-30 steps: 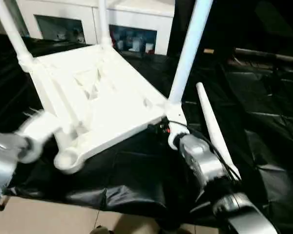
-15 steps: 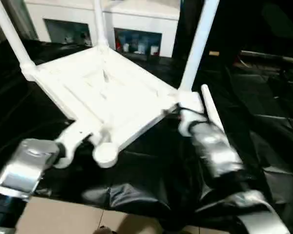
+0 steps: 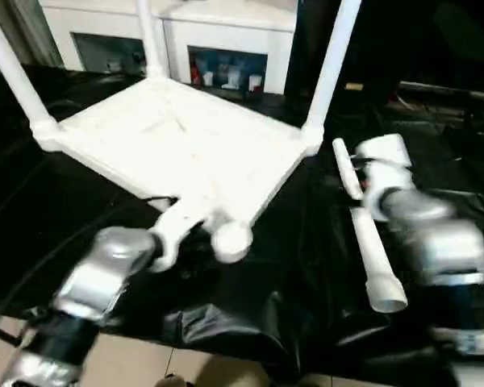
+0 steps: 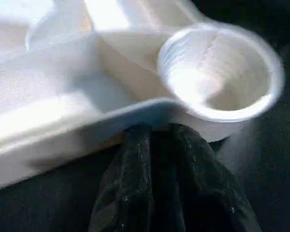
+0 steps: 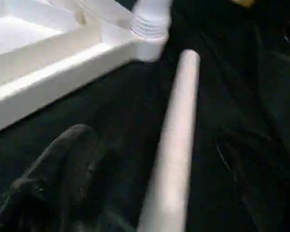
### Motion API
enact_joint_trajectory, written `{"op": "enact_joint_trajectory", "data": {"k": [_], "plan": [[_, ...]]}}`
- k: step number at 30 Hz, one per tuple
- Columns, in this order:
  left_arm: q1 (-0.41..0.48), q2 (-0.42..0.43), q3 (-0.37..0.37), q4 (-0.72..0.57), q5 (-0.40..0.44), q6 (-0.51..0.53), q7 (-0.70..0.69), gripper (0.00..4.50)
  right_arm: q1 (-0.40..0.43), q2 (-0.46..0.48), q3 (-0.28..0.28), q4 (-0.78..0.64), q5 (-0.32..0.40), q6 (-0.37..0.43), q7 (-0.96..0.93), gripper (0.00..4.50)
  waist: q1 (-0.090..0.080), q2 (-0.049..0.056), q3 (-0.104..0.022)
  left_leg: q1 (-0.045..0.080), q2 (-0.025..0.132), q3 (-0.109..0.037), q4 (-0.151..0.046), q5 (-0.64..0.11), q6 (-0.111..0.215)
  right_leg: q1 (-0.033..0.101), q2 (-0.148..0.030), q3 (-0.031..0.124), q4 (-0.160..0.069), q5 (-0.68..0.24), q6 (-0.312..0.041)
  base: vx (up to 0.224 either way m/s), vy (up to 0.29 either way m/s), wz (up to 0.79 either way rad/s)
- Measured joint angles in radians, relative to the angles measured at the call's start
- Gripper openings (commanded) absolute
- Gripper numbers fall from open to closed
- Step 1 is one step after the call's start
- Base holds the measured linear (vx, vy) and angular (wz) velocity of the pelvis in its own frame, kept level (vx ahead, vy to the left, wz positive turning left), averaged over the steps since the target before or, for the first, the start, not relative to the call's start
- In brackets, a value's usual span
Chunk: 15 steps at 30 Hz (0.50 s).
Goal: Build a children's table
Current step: Rotate table base, then pick table leg
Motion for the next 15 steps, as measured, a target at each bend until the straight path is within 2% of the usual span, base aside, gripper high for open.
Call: {"op": "enact_joint_trajectory", "data": {"k": [3, 4, 7, 10, 15], "plan": [[0.001, -0.006, 0.011, -0.036, -0.046, -0.052, -0.027, 0.96, 0.003, -0.011, -0.023, -0.049, 0.009, 0.120, 0.002, 4.45, 0.001, 0.000, 0.000, 0.000, 0.000, 0.000, 0.000, 0.000, 0.000, 0.000, 0.000, 0.000, 0.000, 0.000, 0.000, 0.000, 0.000, 0.00], [0.001, -0.011, 0.025, -0.067, -0.074, -0.067, -0.046, 0.96, 0.016, -0.013, -0.038, -0.074, 0.017, 0.182, 0.005, 4.45, 0.002, -0.001, 0.000, 0.000, 0.000, 0.000, 0.000, 0.000, 0.000, 0.000, 0.000, 0.000, 0.000, 0.000, 0.000, 0.000, 0.000, 0.00], [0.001, -0.009, 0.057, -0.139, -0.132, -0.069, -0.092, 0.96, 0.044, -0.026, -0.047, -0.089, 0.042, 0.302, 0.017, 4.45, 0.002, -0.001, 0.000, 0.001, 0.000, 0.001, 0.000, 0.000, 0.000, 0.000, 0.000, 0.000, 0.000, 0.000, 0.001, 0.000, 0.000, 0.00], [0.002, 0.006, 0.060, -0.216, -0.186, -0.044, -0.149, 0.96, 0.064, -0.047, -0.046, -0.090, 0.055, 0.382, 0.037, 4.45, 0.002, -0.001, 0.000, 0.001, 0.000, 0.001, 0.000, 0.000, 0.000, 0.000, 0.000, 0.000, 0.001, -0.001, 0.001, 0.000, 0.000, 0.00], [-0.011, 0.018, 0.058, -0.278, -0.222, -0.009, -0.183, 0.96, 0.079, -0.055, -0.045, -0.084, 0.071, 0.436, 0.052, 4.45, -0.001, -0.001, 0.000, 0.002, 0.000, 0.001, 0.000, 0.000, -0.001, 0.000, 0.000, 0.001, 0.002, -0.004, 0.006, 0.000, 0.000, 0.00]]}}
